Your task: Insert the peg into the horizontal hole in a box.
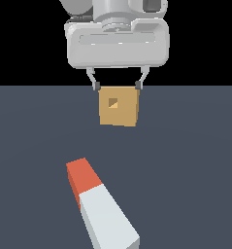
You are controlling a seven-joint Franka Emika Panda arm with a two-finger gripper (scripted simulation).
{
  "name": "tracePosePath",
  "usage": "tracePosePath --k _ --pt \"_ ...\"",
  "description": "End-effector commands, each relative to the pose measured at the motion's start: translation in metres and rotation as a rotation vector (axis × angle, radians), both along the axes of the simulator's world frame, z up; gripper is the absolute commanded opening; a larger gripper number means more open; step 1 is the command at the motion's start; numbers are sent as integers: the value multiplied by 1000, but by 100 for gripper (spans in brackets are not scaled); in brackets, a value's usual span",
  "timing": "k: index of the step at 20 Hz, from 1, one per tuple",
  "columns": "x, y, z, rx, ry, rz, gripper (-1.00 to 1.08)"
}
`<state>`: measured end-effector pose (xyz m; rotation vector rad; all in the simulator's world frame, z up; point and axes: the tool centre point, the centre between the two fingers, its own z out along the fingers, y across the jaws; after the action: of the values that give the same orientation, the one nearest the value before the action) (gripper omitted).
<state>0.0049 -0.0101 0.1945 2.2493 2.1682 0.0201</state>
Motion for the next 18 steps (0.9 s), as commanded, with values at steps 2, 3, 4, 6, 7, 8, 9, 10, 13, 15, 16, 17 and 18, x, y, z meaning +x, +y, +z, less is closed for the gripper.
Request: tracePosePath --k 2,3,4,6,7,8,9,10,13,15,16,17,18 --pt "0 0 0 0 0 0 100" --pt "0 0 0 0 0 2 100" --pt "-1 -1 -1 0 0 4 100" --pt "-1 -3 -2 0 0 11 100" --pt "-2 -4 -3 0 1 16 100" --pt "-3 -6 -5 0 1 22 100" --pt "-4 -8 -6 0 1 29 100" --pt "-4 -10 -7 0 1 36 100" --pt "-8 -18 -13 0 2 64 100" --pt "-10 -24 -18 0 3 87 100" --pt "-11 -28 -21 0 3 100 100" --pt "-13 -31 -23 0 4 113 100" --pt "-14 -36 -26 0 4 128 100"
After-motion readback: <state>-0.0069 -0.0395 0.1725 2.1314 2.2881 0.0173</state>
